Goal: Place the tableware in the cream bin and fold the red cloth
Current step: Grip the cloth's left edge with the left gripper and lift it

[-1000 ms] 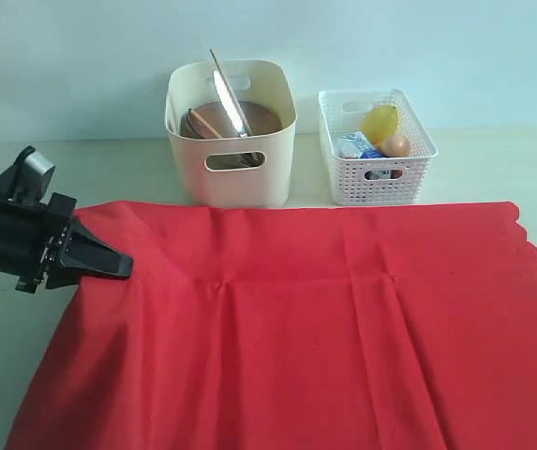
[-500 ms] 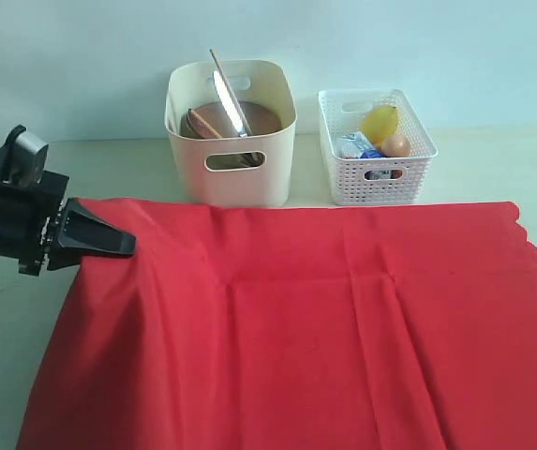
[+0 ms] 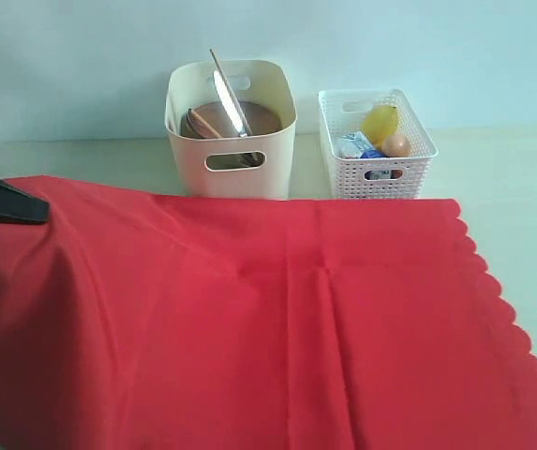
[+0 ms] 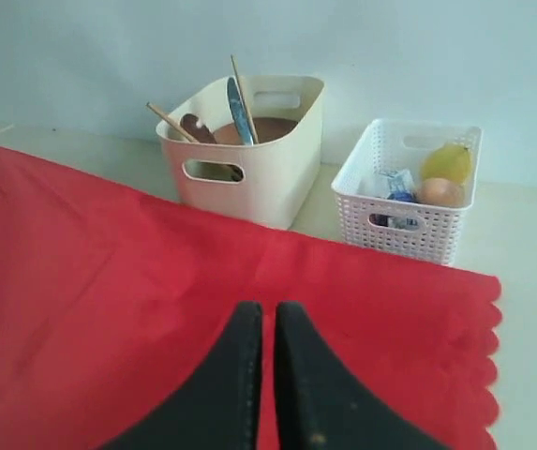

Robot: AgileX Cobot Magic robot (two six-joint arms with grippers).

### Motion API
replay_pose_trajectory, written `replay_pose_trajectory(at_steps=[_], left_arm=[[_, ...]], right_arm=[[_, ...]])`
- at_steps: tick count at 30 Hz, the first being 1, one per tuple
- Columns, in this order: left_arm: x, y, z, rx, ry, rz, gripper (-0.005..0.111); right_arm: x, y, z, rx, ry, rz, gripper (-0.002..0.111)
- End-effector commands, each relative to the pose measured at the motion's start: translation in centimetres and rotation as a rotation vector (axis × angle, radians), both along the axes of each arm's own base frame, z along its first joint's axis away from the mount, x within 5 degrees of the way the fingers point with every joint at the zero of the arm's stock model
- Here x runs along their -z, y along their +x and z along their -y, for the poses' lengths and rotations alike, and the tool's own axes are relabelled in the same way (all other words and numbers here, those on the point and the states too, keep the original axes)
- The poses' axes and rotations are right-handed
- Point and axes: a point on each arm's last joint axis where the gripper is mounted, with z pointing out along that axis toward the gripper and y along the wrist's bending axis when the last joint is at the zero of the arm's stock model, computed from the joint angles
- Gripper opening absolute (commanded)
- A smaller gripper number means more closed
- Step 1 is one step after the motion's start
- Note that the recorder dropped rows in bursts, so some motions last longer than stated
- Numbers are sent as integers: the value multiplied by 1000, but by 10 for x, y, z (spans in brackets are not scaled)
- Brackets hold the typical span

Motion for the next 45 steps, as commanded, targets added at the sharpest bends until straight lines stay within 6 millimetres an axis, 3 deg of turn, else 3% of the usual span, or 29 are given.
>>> replay_pose_trajectory(at_steps=[1,9,18,23,29,33,45], left_arm=[[-26,-14,-14,-53,39,38,0],[-41,-22,-20,-72,88,58,0],[-48,-16,-1,-21,78,98,0],[-50,-14,11,14,88,115,0],[-49,-14,20,42,104,119,0],[-50,-14,33,86,104,129,0],[-67,-19,83,262,104,158,0]], right_arm=[[-6,15,-10,-39,-58,-98,6],[-13,72,-39,-114,-196,-421,6],[31,152,-71,-109,-306,-706,6],[52,184,-79,-39,-269,-629,6],[67,197,-83,-15,-265,-606,6],[80,202,-84,-10,-278,-634,0],[143,210,-87,-19,-374,-820,0]])
